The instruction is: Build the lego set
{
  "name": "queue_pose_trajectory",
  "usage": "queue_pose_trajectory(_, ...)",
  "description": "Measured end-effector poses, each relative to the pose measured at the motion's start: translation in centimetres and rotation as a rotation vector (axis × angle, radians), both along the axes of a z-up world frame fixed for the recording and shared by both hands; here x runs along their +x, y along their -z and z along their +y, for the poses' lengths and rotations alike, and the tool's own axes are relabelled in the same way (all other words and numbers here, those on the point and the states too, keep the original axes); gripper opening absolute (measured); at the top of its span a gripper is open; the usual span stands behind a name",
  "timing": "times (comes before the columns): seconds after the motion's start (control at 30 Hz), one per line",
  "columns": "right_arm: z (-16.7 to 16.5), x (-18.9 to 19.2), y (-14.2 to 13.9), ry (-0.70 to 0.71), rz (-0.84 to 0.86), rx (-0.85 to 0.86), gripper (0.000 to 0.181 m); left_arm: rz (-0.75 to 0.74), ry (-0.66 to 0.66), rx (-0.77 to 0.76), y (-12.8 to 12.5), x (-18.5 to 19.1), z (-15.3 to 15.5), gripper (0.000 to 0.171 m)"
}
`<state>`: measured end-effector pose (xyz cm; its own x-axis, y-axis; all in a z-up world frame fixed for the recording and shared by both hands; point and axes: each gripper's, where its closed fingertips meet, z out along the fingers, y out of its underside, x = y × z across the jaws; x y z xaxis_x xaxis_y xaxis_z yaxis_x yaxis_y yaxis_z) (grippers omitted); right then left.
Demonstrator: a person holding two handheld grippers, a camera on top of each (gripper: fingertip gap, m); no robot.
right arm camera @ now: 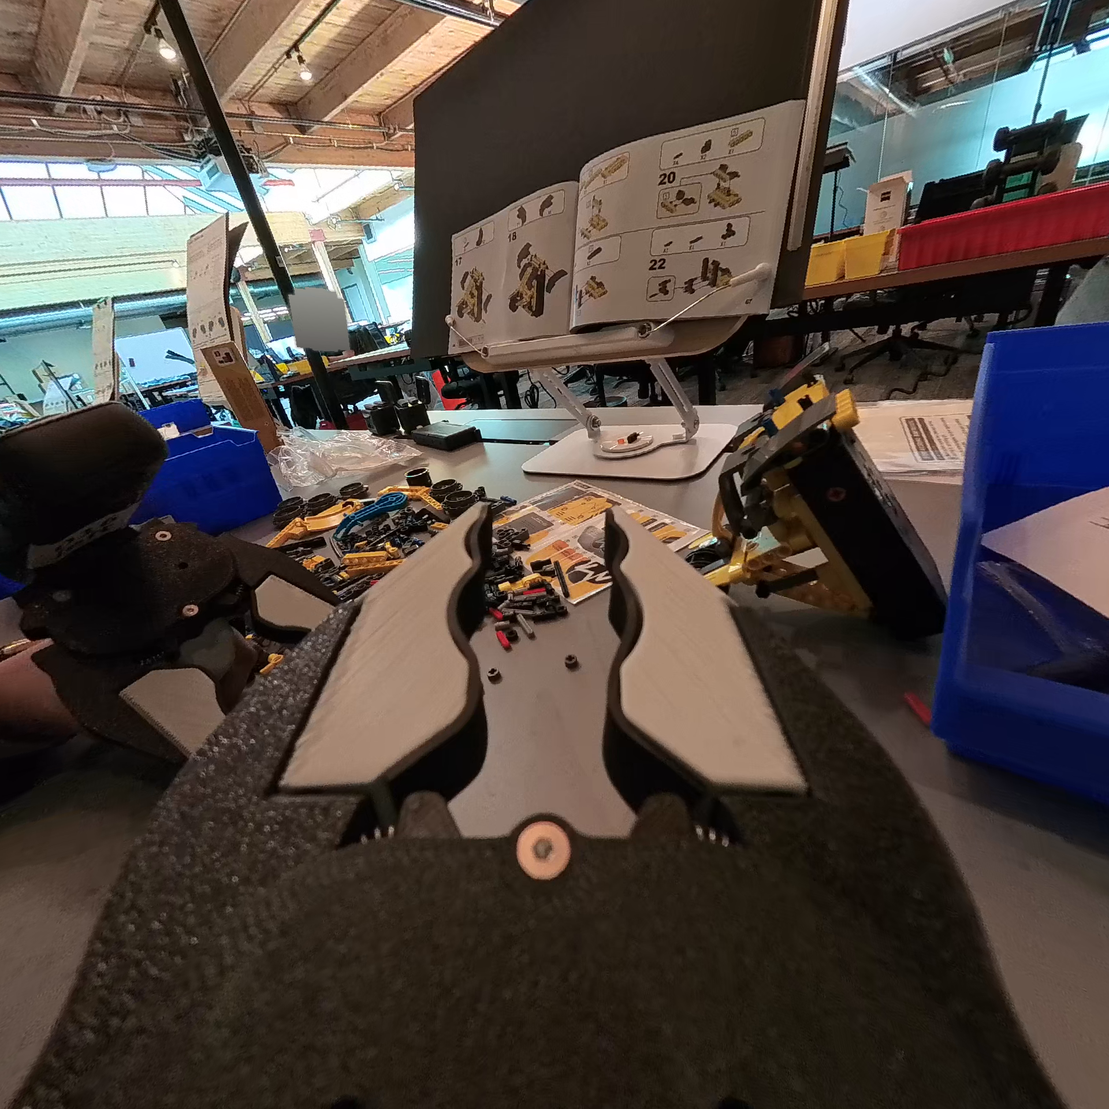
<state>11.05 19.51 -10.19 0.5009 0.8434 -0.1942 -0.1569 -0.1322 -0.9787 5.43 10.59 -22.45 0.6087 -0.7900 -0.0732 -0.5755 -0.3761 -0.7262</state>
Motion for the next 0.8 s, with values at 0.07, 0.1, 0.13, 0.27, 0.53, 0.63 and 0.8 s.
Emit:
queue_pose_trajectory(0.07, 0.01, -0.01, 0.02, 0.000, -0.001, -0.001, 0.037, 0.000, 0.000, -0.001, 0.00, -0.01, 0.00, 0.059)
queue_pose_trajectory(0.1, 0.01, -0.01, 0.03, 0.000, -0.001, -0.001, 0.037, -0.001, 0.000, -0.002, 0.01, 0.00, 0.01, 0.059)
queue_pose_trajectory(0.13, 0.01, -0.01, 0.03, 0.000, -0.001, -0.001, 0.037, -0.001, -0.001, -0.003, 0.02, -0.01, 0.00, 0.060)
queue_pose_trajectory(0.27, 0.01, 0.01, 0.01, 0.000, 0.000, 0.000, 0.037, 0.000, -0.001, -0.004, 0.04, -0.02, 0.00, 0.060)
queue_pose_trajectory(0.53, 0.03, 0.01, 0.02, 0.001, 0.001, -0.001, 0.037, -0.001, -0.002, -0.008, 0.07, -0.05, -0.01, 0.060)
queue_pose_trajectory(0.63, 0.03, 0.00, 0.02, 0.001, 0.000, -0.001, 0.037, 0.000, -0.002, -0.007, 0.07, -0.05, 0.00, 0.060)
queue_pose_trajectory(0.8, 0.04, 0.02, 0.01, 0.001, 0.001, -0.001, 0.037, 0.012, -0.043, 0.037, -0.21, -0.60, 0.61, 0.080)
